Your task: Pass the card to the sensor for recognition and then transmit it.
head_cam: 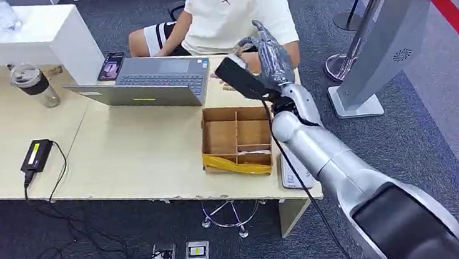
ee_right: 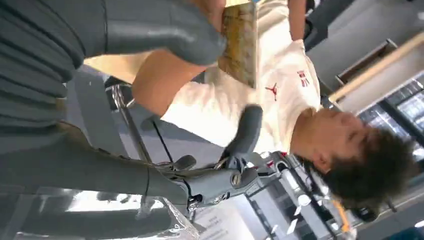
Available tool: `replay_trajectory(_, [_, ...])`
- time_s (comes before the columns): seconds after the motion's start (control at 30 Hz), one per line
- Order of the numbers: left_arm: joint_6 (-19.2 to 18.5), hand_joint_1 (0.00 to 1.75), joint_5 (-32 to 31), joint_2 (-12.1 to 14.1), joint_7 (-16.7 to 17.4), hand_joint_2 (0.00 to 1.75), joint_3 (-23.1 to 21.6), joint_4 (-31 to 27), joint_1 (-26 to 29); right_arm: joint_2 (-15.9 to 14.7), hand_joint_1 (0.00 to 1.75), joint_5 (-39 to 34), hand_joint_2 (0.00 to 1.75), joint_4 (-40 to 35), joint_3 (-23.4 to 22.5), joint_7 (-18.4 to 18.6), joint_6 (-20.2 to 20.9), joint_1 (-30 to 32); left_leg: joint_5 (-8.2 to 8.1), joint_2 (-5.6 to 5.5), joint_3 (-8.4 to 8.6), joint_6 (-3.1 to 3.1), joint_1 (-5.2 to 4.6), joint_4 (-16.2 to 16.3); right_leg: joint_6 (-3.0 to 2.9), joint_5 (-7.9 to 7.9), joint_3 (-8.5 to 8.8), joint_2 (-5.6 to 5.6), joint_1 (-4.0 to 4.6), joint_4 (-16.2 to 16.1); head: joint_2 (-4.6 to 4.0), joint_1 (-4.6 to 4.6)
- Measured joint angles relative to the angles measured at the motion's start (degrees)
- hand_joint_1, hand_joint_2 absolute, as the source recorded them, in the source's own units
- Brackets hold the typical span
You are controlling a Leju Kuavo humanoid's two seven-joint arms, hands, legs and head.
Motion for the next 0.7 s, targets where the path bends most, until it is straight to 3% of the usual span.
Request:
replay_trajectory(0.33, [-0.02, 0.0, 0.2, 0.31, -0.11, 1.75, -0.9, 0.0, -0.02, -0.61, 0.0, -1.05, 1.75, -0.18, -1.71, -0.59, -0.24, 0.02, 0.0, 0.06, 0.02, 0.0, 0.0, 0.0, -0.01, 0.01, -0.01, 0.08, 0.0, 0.0, 0.0, -0.02])
replay_trajectory(0.43, [-0.02, 0.0, 0.5, 0.31, -0.46, 1.75, -0.92, 0.0, -0.02, -0.7, 0.0, -6.13, 1.75, -1.29, -2.64, -3.17, -2.03, 0.65, 0.0, 0.06, 0.02, 0.0, 0.01, 0.0, -0.01, 0.01, 0.0, 0.06, 0.01, 0.0, 0.0, -0.02])
replay_trajectory(0.5, [-0.02, 0.0, 1.11, 0.31, -0.74, 1.75, -1.18, 0.0, -0.02, -1.05, 0.0, -10.53, 1.75, -4.51, -3.54, -2.7, -2.12, 1.87, 0.0, 0.06, 0.06, 0.0, 0.01, 0.0, -0.01, 0.01, 0.01, 0.07, 0.01, 0.01, 0.0, -0.02])
replay_trajectory(0.53, [-0.02, 0.0, 1.54, 0.31, -0.83, 1.75, -1.35, 0.0, -0.01, -1.4, 0.0, -11.6, 0.0, -7.2, -3.85, -1.14, -1.84, 3.04, 0.0, 0.06, 0.07, 0.0, 0.01, 0.0, -0.01, 0.01, 0.03, 0.08, 0.01, 0.0, 0.0, 0.0])
replay_trajectory(0.6, [0.22, 0.0, 2.74, 0.31, -0.9, 1.75, -1.44, 0.0, 0.04, -2.19, 0.0, -12.94, 0.0, -14.36, -4.37, 3.09, -0.06, 6.82, -0.01, 0.05, 0.06, 0.0, 0.01, 0.0, -0.01, 0.01, 0.05, 0.06, 0.01, -0.01, 0.0, 0.0])
replay_trajectory(0.63, [0.42, 0.0, 3.67, 0.31, -0.9, 1.75, -1.55, 0.0, 0.05, -2.45, 0.0, -13.38, 1.75, -19.11, -4.5, 5.04, 1.15, 9.22, -0.02, 0.06, 0.07, -0.01, 0.0, 0.0, -0.01, 0.01, 0.03, 0.07, 0.01, -0.01, 0.0, 0.0])
replay_trajectory(0.7, [0.96, 0.0, 5.25, 0.48, 0.18, 1.75, -1.75, -0.11, 0.05, -3.11, 0.0, -14.54, 1.75, -28.43, -4.48, 7.96, 4.53, 13.83, -0.05, 0.06, 0.06, -0.02, 0.0, 0.0, -0.01, 0.0, 0.01, 0.07, 0.01, -0.03, 0.0, -0.02])
